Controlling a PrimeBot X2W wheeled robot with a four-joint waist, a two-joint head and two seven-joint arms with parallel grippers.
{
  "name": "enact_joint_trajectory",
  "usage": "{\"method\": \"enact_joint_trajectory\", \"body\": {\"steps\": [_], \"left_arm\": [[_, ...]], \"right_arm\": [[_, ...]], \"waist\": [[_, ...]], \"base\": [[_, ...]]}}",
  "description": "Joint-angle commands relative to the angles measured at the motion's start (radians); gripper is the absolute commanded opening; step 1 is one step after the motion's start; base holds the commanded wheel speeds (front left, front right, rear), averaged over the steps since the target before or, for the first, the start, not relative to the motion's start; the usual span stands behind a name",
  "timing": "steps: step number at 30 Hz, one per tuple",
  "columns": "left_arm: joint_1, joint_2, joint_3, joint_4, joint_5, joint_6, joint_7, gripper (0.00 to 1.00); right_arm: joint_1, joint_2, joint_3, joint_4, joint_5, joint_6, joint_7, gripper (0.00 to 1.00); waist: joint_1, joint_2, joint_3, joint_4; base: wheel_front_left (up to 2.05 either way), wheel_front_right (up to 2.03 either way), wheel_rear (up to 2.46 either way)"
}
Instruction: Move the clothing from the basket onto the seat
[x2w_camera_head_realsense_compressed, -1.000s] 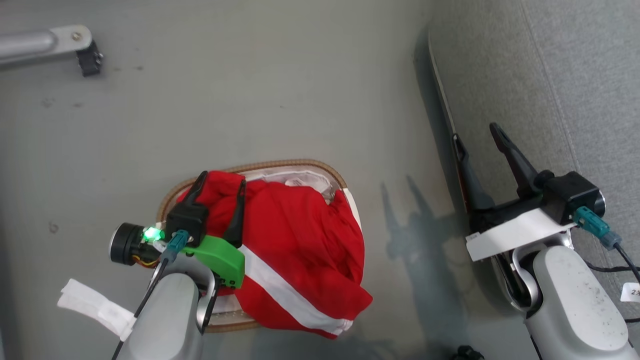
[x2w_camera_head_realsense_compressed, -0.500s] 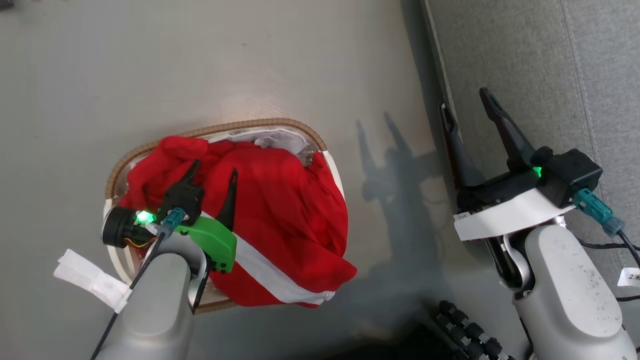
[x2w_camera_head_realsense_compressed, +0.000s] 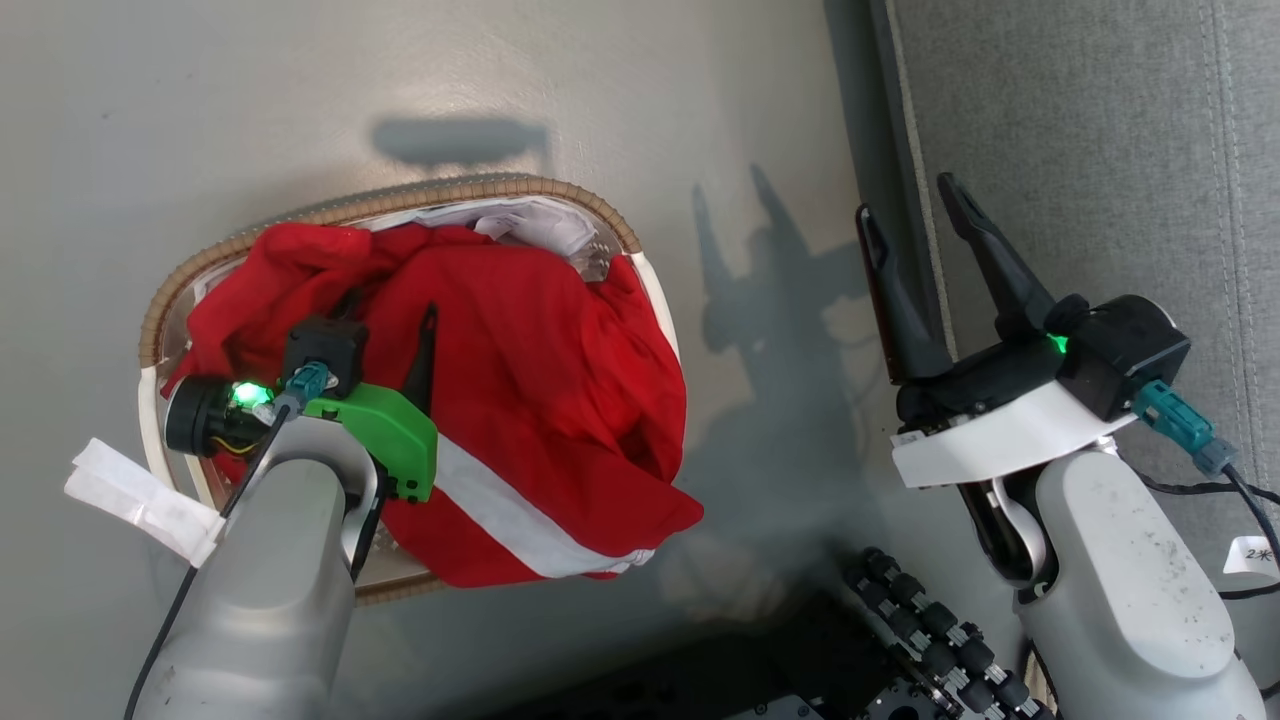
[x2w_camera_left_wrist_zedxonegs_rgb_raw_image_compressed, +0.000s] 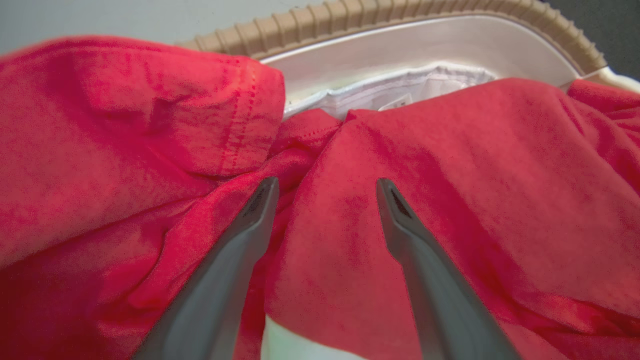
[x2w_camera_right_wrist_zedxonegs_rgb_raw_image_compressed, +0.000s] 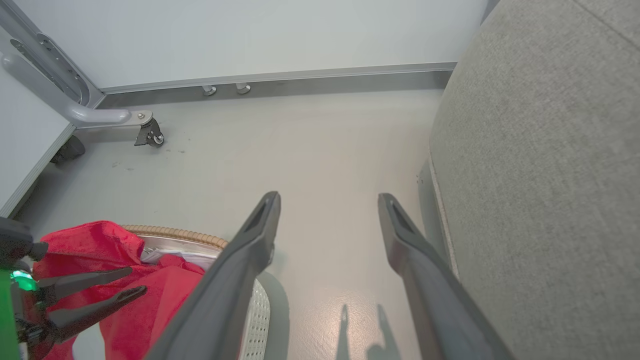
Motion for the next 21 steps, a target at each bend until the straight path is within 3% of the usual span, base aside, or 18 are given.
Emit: {"method": "enact_joint_trajectory", "body": {"steps": [1, 9, 21], "left_arm": [[-0.017, 0.002, -0.008, 0.018, -0.016, -0.002, 0.0, 1.0], [-0.09, 0.014, -0.104, 0.132, -0.151, -0.003, 0.0, 1.0], [-0.125, 0.028, -0.347, 0.183, -0.373, -0.003, 0.007, 1.0]], "right_arm": [[-0.004, -0.005, 0.01, 0.0, 0.009, 0.0, -0.005, 1.0], [-0.001, -0.001, 0.031, 0.001, 0.016, 0.0, -0.005, 1.0], [-0.013, 0.007, 0.035, 0.007, 0.024, 0.0, -0.005, 1.0]], "waist": [[-0.0001, -0.0001, 0.014, 0.005], [-0.0001, -0.0001, 0.037, 0.009], [-0.0001, -0.0001, 0.046, 0.003]], "base": [[0.0, 0.0, 0.0], [0.0, 0.0, 0.0], [0.0, 0.0, 0.0]]}}
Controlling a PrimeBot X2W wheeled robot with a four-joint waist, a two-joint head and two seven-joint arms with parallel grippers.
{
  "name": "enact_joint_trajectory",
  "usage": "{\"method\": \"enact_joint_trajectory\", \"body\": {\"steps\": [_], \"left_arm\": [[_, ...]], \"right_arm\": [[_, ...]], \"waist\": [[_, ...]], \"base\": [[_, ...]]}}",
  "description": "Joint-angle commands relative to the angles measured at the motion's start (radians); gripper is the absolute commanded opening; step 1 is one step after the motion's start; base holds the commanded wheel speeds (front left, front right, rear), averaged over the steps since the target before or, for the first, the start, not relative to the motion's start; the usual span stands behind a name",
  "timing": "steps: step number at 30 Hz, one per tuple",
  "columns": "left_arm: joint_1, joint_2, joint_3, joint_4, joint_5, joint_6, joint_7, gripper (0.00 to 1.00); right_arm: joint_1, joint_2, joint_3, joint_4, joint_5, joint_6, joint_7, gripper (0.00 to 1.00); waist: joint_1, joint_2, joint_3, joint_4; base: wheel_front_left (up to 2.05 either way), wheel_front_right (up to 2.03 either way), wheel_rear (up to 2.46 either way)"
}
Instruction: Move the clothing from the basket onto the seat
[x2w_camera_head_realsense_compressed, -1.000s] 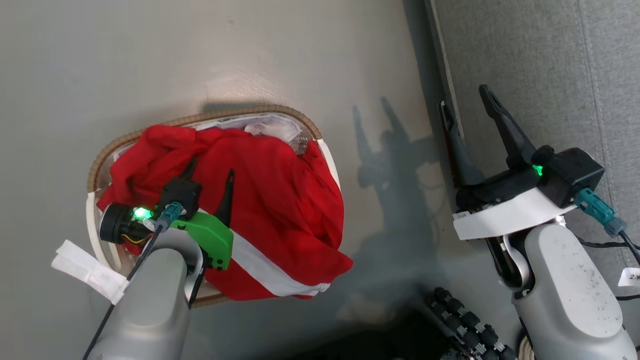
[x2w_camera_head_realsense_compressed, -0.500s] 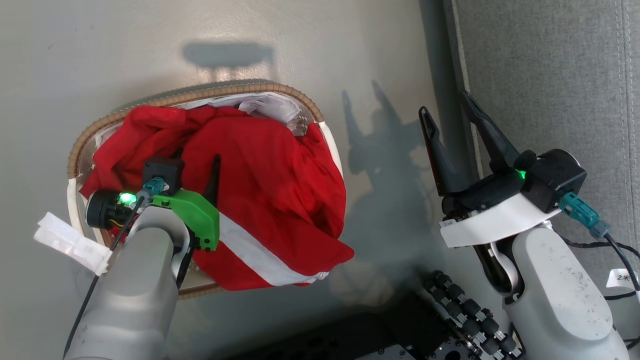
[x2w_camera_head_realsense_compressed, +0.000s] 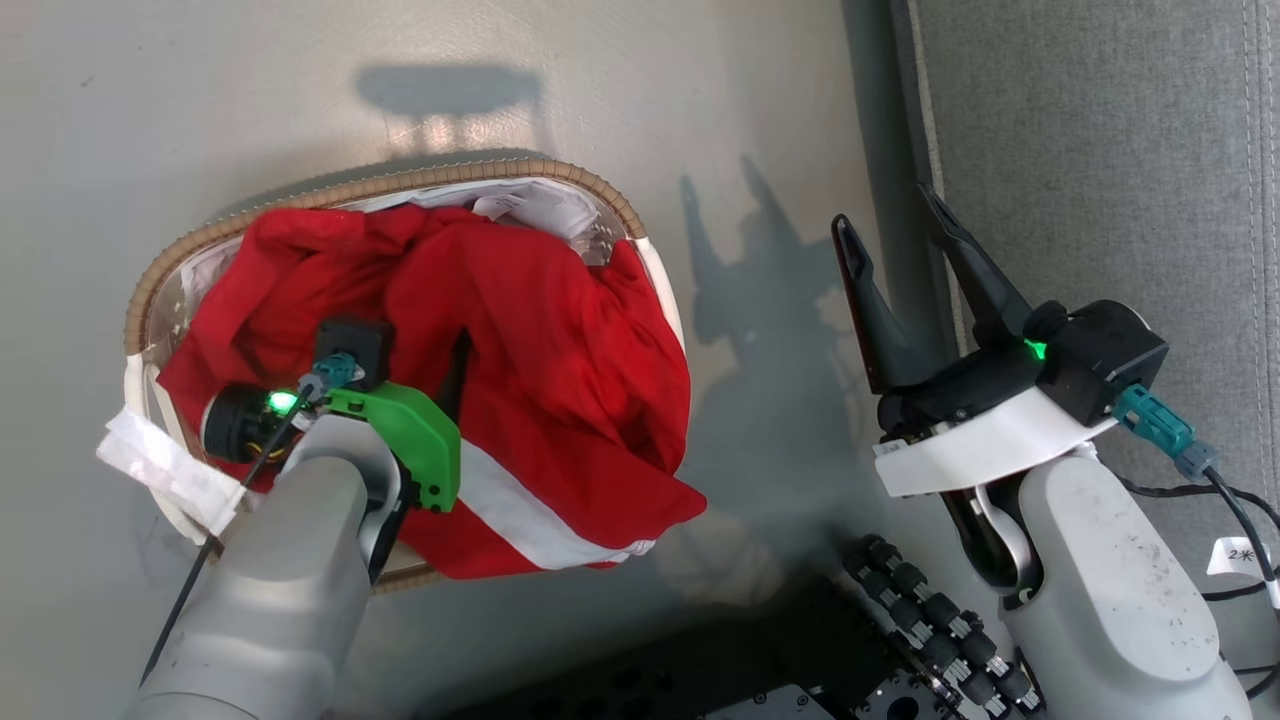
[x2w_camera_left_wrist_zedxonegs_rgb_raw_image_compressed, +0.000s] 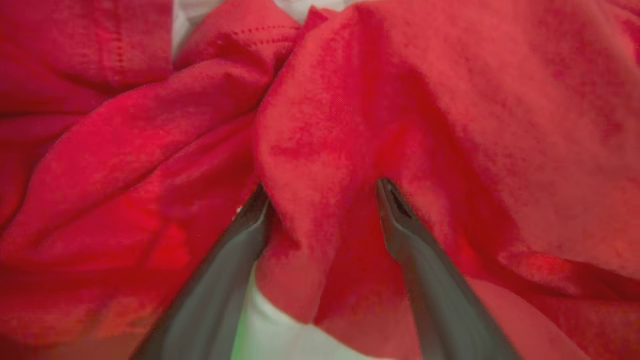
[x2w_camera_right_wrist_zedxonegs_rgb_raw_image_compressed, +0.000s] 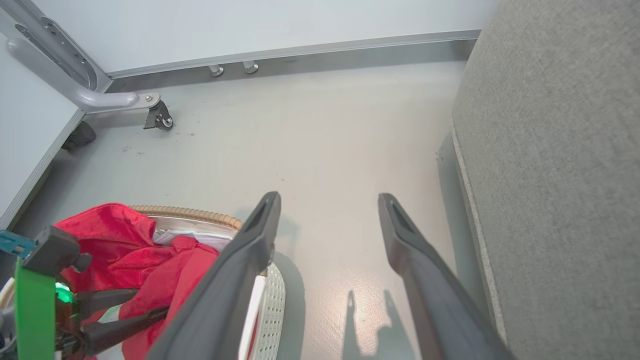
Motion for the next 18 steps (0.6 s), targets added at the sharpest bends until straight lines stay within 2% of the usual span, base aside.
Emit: {"method": "enact_joint_trajectory", "body": {"steps": [1, 11, 12, 13, 14, 18], "left_arm": [[-0.016, 0.011, -0.02, 0.003, -0.033, -0.003, 0.007, 1.0], [-0.04, 0.053, -0.181, -0.012, -0.197, -0.003, 0.009, 1.0], [-0.039, 0.051, -0.185, -0.003, -0.213, -0.003, 0.015, 0.62], [-0.038, 0.045, -0.189, 0.012, -0.233, -0.003, 0.025, 0.07], [-0.037, 0.04, -0.191, 0.017, -0.251, -0.003, 0.03, 0.0], [-0.046, 0.035, -0.217, 0.038, -0.292, -0.003, 0.052, 0.0]], "right_arm": [[-0.012, 0.002, 0.002, 0.003, 0.007, 0.0, -0.005, 1.0], [-0.016, 0.005, 0.012, 0.015, 0.013, 0.0, -0.005, 1.0], [-0.017, 0.005, 0.012, 0.016, 0.014, 0.0, -0.005, 1.0], [-0.018, 0.006, 0.013, 0.015, 0.015, 0.0, -0.005, 1.0], [-0.018, 0.006, 0.013, 0.015, 0.015, 0.0, -0.005, 1.0], [-0.018, 0.007, 0.014, 0.017, 0.018, 0.0, -0.005, 1.0]], "waist": [[-0.0001, 0.0, -0.001, 0.0], [-0.0001, 0.0, -0.008, -0.003], [-0.0001, 0.0, -0.01, -0.004], [-0.0001, 0.0, -0.012, -0.005], [-0.0001, 0.0, -0.013, -0.005], [-0.0001, 0.0, -0.024, -0.006]], "base": [[0.0, 0.0, 0.0], [0.0, 0.0, 0.0], [0.0, 0.0, 0.0], [0.0, 0.0, 0.0], [0.0, 0.0, 0.0], [0.0, 0.0, 0.0]]}}
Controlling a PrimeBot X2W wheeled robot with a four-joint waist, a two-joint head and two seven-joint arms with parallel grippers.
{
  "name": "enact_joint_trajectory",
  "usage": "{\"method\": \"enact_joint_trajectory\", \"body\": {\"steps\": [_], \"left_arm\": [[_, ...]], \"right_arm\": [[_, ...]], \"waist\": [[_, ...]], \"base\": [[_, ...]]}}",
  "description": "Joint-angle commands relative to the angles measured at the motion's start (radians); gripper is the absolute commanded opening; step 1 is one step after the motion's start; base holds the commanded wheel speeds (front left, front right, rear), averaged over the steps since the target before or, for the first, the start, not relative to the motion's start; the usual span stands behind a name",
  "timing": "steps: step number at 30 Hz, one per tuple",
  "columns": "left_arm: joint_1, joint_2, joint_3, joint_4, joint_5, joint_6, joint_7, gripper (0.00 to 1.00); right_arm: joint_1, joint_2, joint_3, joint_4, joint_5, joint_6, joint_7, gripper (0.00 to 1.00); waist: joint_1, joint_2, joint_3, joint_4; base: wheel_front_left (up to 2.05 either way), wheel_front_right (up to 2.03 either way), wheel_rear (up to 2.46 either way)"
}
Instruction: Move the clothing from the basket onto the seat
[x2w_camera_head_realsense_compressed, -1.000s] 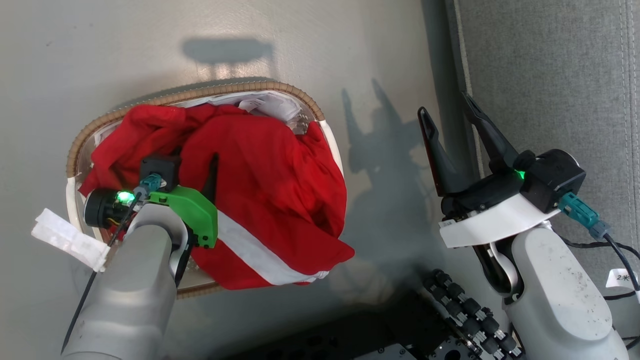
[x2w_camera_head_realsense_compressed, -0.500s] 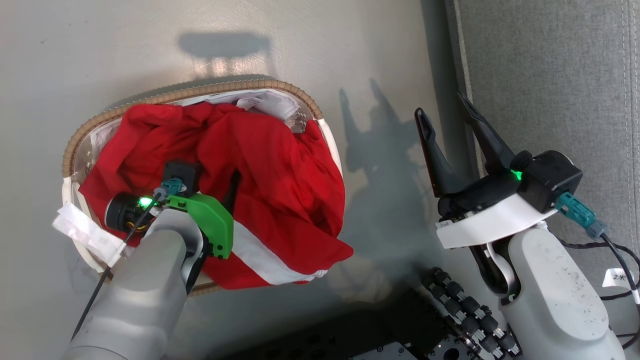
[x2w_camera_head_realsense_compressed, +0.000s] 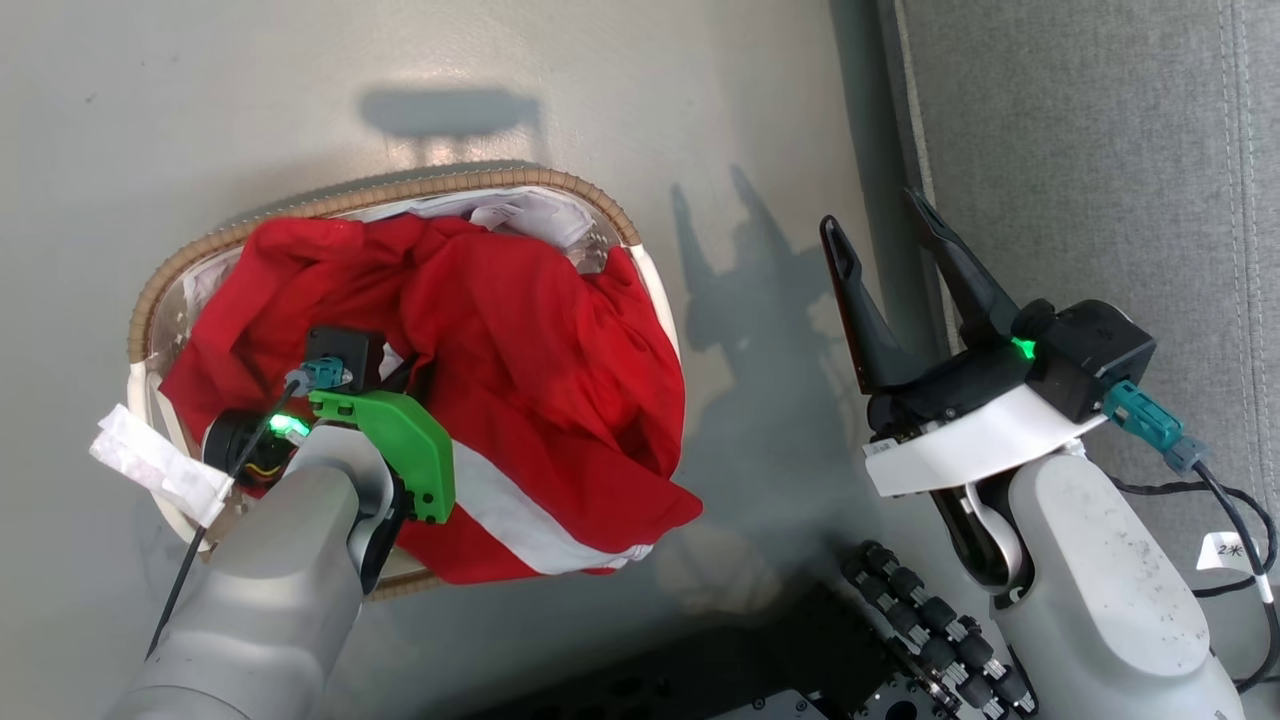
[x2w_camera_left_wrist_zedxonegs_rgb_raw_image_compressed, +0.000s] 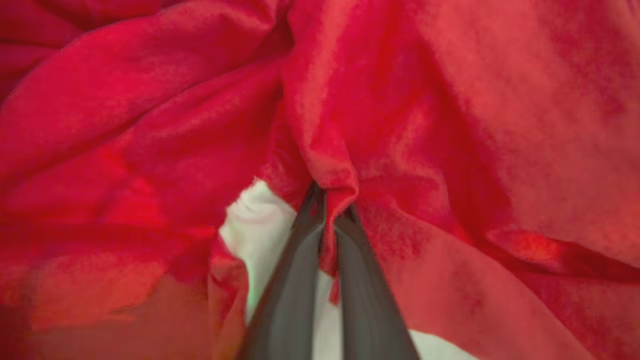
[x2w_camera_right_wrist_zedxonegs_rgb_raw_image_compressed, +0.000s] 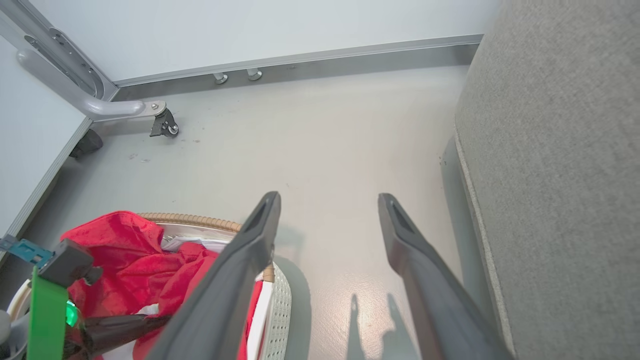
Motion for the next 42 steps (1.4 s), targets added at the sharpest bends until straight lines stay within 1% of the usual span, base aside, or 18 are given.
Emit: {"method": "enact_joint_trajectory", "body": {"steps": [1, 8, 13, 19, 21, 25, 31, 33, 36, 42], "left_arm": [[-0.017, 0.004, -0.008, 0.008, -0.011, -0.002, 0.003, 0.0], [0.022, 0.011, -0.041, 0.019, -0.068, -0.002, -0.018, 0.0], [0.061, 0.001, -0.04, 0.013, -0.112, -0.002, -0.045, 0.0], [0.121, -0.003, -0.029, -0.033, -0.124, -0.002, -0.055, 0.0], [0.142, 0.003, -0.011, -0.067, -0.107, -0.002, -0.054, 0.0], [0.192, 0.009, 0.058, -0.15, -0.058, -0.002, -0.054, 0.0], [0.271, -0.003, 0.183, -0.307, 0.076, -0.002, -0.054, 0.0], [0.299, -0.002, 0.229, -0.362, 0.144, -0.002, -0.053, 0.0], [0.349, -0.02, 0.286, -0.443, 0.226, -0.001, -0.053, 0.0], [0.41, -0.041, 0.369, -0.578, 0.33, -0.001, -0.054, 0.0]], "right_arm": [[-0.009, 0.0, 0.0, 0.005, 0.004, 0.0, -0.004, 1.0], [-0.009, 0.004, 0.006, 0.017, 0.012, 0.0, -0.004, 1.0], [-0.001, 0.004, 0.012, 0.033, 0.017, 0.0, -0.004, 1.0], [0.02, -0.003, 0.009, 0.058, 0.02, 0.0, -0.004, 1.0], [0.028, -0.009, 0.004, 0.068, 0.015, 0.0, -0.004, 1.0], [0.053, -0.016, -0.012, 0.086, 0.018, 0.0, -0.004, 1.0], [0.104, -0.022, -0.034, 0.099, 0.022, 0.0, -0.004, 1.0], [0.121, -0.025, -0.037, 0.105, 0.02, 0.0, -0.004, 1.0], [0.141, -0.025, -0.044, 0.109, 0.014, 0.0, -0.004, 1.0], [0.178, -0.016, -0.056, 0.11, 0.015, 0.0, -0.003, 1.0]], "waist": [[-0.0001, -0.0001, -0.009, 0.0], [-0.0001, -0.0001, -0.081, -0.007], [-0.0001, -0.0001, -0.161, -0.009], [-0.0001, -0.0001, -0.279, 0.0], [-0.0001, -0.0001, -0.319, 0.006], [-0.0001, -0.0001, -0.402, 0.025], [-0.0001, -0.0001, -0.511, 0.058], [-0.0001, -0.0001, -0.544, 0.068], [-0.0001, -0.0001, -0.59, 0.081], [-0.0001, -0.0001, -0.661, 0.097]], "base": [[0.0, 0.0, 0.0], [0.0, 0.0, 0.0], [0.0, 0.0, 0.0], [0.0, 0.0, 0.0], [0.0, 0.0, 0.0], [0.0, 0.0, 0.0], [0.0, 0.0, 0.0], [0.0, 0.0, 0.0], [0.0, 0.0, 0.0], [0.0, 0.0, 0.0]]}}
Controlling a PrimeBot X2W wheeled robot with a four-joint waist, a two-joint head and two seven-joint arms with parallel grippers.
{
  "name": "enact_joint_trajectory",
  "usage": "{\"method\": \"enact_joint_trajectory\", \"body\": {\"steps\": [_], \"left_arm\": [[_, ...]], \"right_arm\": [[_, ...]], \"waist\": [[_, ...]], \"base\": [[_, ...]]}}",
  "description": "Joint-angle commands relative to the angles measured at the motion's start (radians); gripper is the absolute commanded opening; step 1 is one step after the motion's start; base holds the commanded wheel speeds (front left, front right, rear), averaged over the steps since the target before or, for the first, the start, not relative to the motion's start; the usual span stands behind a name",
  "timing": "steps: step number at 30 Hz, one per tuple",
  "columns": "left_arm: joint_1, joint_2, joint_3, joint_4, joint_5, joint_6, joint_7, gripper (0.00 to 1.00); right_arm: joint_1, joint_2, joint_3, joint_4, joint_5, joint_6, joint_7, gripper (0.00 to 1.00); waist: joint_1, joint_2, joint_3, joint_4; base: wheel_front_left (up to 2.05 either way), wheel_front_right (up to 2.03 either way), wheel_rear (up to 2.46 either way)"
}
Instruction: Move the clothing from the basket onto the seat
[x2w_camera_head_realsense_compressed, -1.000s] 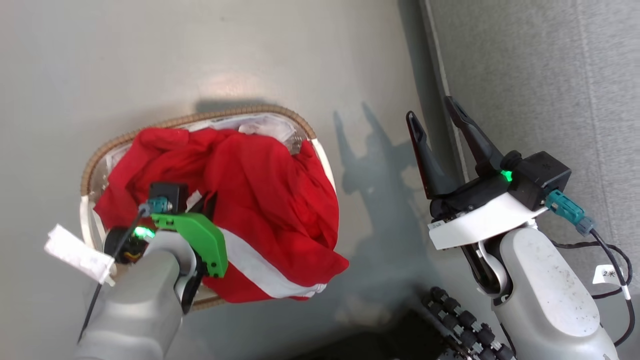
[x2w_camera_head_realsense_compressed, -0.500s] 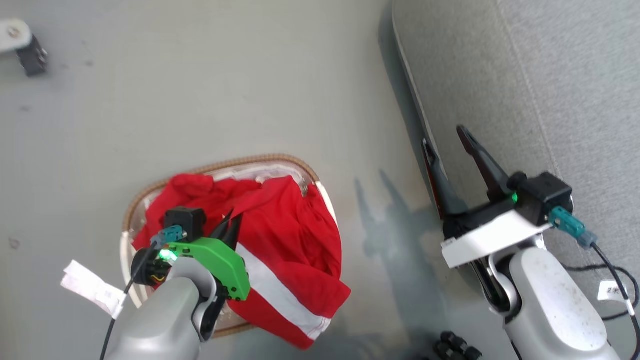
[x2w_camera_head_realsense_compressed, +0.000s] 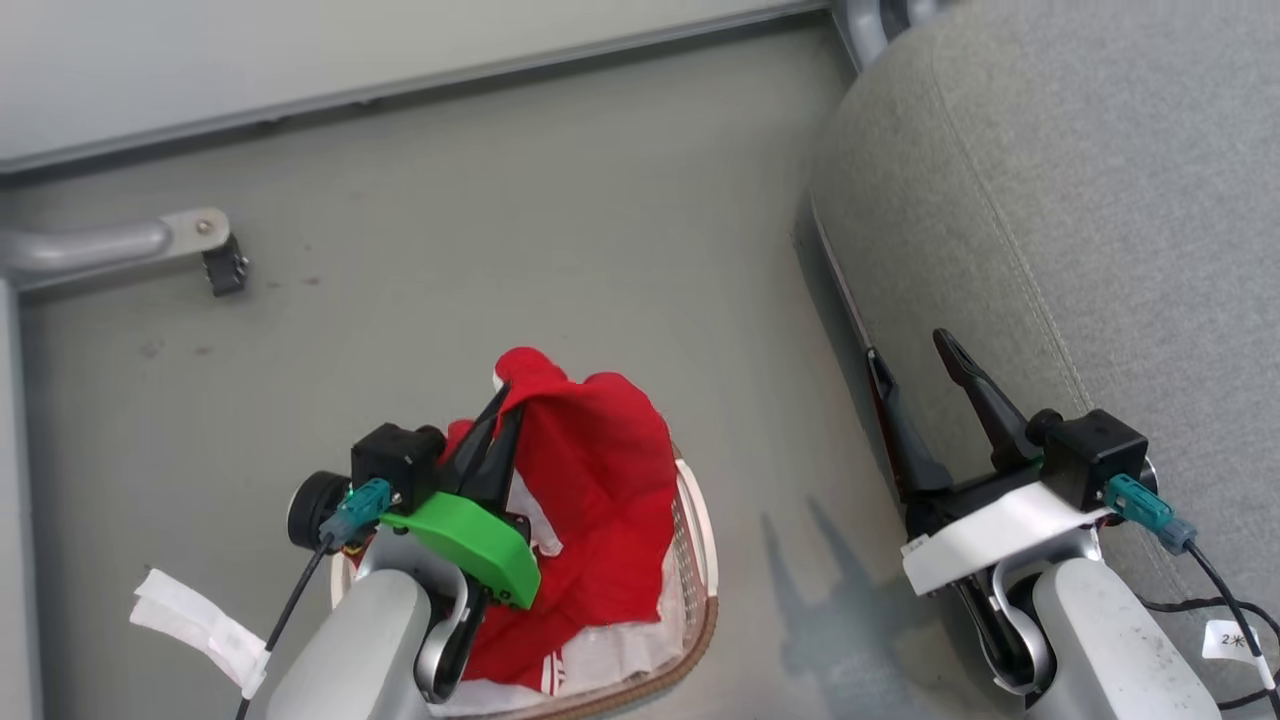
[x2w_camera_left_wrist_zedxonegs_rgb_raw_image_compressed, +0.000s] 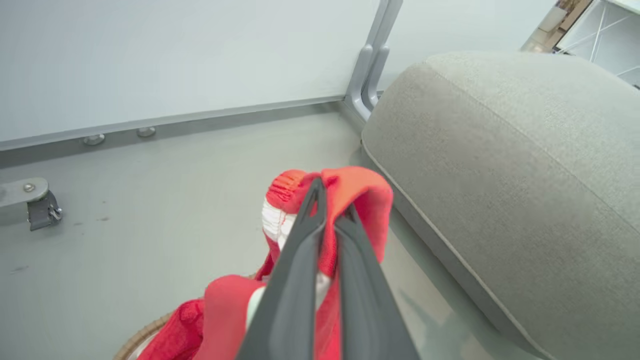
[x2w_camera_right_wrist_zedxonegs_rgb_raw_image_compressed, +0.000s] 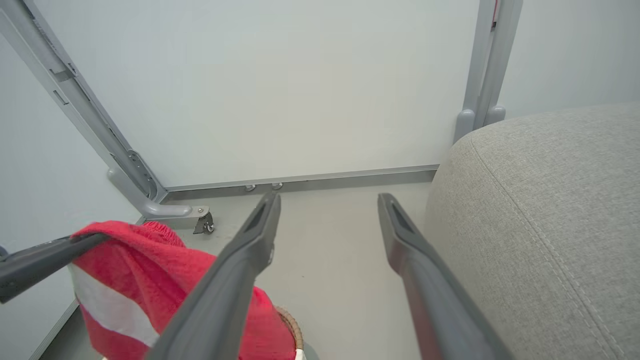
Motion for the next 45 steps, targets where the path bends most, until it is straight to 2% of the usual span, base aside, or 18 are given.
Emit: {"method": "enact_joint_trajectory", "body": {"steps": [1, 7, 11, 22, 28, 38, 45], "left_arm": [[0.021, -0.007, 0.014, -0.029, 0.025, 0.0, -0.001, 0.0], [0.038, -0.026, 0.063, -0.191, 0.09, 0.0, 0.0, 0.0], [0.049, -0.043, 0.091, -0.284, 0.095, 0.0, 0.0, 0.0], [0.035, -0.061, 0.122, -0.399, 0.104, 0.0, 0.0, 0.0], [0.023, -0.07, 0.098, -0.432, 0.115, 0.0, 0.0, 0.0], [0.052, -0.078, 0.043, -0.451, 0.106, 0.0, 0.0, 0.0], [0.023, -0.082, -0.042, -0.443, 0.074, 0.0, 0.0, 0.0]], "right_arm": [[0.023, 0.0, -0.006, 0.002, -0.002, 0.0, -0.002, 1.0], [0.058, 0.002, -0.009, 0.013, -0.005, 0.0, -0.002, 1.0], [0.088, 0.006, -0.015, 0.014, 0.0, 0.0, -0.002, 1.0], [0.145, 0.006, 0.012, 0.028, 0.0, 0.0, -0.002, 1.0], [0.117, -0.023, 0.096, 0.008, -0.007, 0.0, -0.002, 1.0], [-0.061, -0.117, 0.331, 0.005, 0.024, -0.001, -0.002, 1.0], [-0.187, -0.129, 0.388, 0.071, 0.014, -0.001, -0.002, 1.0]], "waist": [[0.0001, 0.0, -0.077, 0.035], [0.0001, 0.0, -0.149, 0.045], [0.0001, 0.0, -0.196, 0.047], [0.0001, 0.0, -0.258, 0.044], [0.0001, 0.0, -0.25, 0.06], [0.0001, 0.0, -0.245, 0.087], [0.0001, 0.0, -0.237, 0.124]], "base": [[0.0, 0.0, 0.0], [0.0, 0.0, 0.0], [0.0, 0.0, 0.0], [0.0, 0.0, 0.0], [0.0, 0.0, 0.0], [0.0, 0.0, 0.0], [0.0, 0.0, 0.0]]}}
